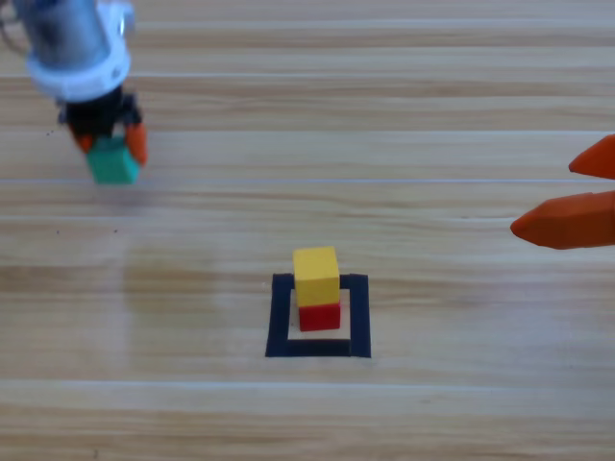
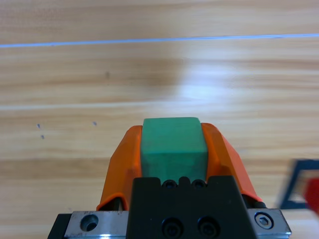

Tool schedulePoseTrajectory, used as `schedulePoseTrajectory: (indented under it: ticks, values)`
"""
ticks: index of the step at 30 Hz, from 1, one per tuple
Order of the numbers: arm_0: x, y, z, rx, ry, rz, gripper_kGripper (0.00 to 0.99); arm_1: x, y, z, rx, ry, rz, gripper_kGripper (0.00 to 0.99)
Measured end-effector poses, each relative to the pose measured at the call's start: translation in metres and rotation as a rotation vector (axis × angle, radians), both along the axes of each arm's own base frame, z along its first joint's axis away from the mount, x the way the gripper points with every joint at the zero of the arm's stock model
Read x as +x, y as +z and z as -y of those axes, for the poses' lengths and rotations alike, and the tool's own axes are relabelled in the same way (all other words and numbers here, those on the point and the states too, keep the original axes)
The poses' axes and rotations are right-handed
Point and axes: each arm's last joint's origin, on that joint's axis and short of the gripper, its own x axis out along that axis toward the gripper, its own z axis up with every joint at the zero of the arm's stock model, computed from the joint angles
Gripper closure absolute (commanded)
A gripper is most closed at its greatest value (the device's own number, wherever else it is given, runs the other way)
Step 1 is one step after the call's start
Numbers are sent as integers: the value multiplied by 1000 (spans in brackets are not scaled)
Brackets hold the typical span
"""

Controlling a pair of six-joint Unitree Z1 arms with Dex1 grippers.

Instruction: Stack the blocks in the rectangular block: red at the bottom, yellow in the middle, green on top

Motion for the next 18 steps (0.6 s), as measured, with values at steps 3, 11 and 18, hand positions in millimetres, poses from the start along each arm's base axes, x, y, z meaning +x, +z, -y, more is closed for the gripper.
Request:
schedulePoseTrajectory:
  ticks: [3,11,18]
  values:
    - [-6,59,32,-50,41,77,990,0,0,0,0,0,0,4]
    - [-48,56,126,-81,15,34,990,0,0,0,0,-1,0,4]
    - [-86,41,182,-67,-66,-6,990,0,0,0,0,-2,0,4]
